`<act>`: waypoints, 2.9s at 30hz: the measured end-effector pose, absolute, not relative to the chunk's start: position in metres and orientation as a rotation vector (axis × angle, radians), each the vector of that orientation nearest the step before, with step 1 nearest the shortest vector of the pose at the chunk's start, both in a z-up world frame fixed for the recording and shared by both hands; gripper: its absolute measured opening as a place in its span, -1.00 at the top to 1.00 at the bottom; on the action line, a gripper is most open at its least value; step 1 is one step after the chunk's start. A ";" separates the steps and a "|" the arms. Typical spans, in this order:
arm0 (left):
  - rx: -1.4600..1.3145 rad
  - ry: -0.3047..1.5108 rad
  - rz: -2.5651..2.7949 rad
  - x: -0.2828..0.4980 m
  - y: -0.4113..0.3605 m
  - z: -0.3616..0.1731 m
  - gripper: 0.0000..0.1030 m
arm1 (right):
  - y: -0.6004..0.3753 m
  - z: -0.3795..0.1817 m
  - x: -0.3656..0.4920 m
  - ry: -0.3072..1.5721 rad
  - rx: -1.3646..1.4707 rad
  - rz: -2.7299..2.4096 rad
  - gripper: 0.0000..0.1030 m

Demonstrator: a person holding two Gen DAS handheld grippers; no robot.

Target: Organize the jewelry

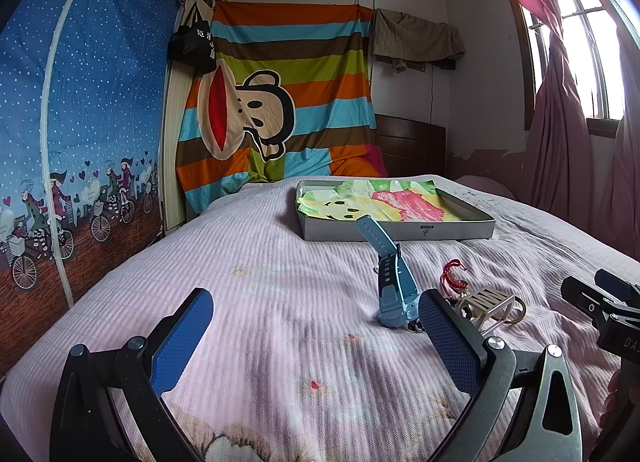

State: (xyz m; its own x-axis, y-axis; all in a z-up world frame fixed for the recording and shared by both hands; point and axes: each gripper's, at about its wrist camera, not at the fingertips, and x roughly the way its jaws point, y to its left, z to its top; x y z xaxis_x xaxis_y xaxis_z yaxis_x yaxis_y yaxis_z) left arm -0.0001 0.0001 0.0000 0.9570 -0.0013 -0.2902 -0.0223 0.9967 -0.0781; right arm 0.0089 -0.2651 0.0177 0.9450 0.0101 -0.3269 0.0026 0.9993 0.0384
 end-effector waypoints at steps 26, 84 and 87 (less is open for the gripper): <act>-0.081 0.295 0.011 0.000 0.000 0.000 -1.00 | -0.265 0.017 0.009 0.332 0.039 0.004 -0.98; -0.057 0.465 -0.042 0.033 -0.012 -0.003 -1.00 | -0.269 0.031 0.029 0.338 0.019 -0.006 -0.98; -0.056 0.491 -0.057 0.038 -0.012 -0.002 -1.00 | -0.267 0.033 0.030 0.335 0.000 0.002 -0.98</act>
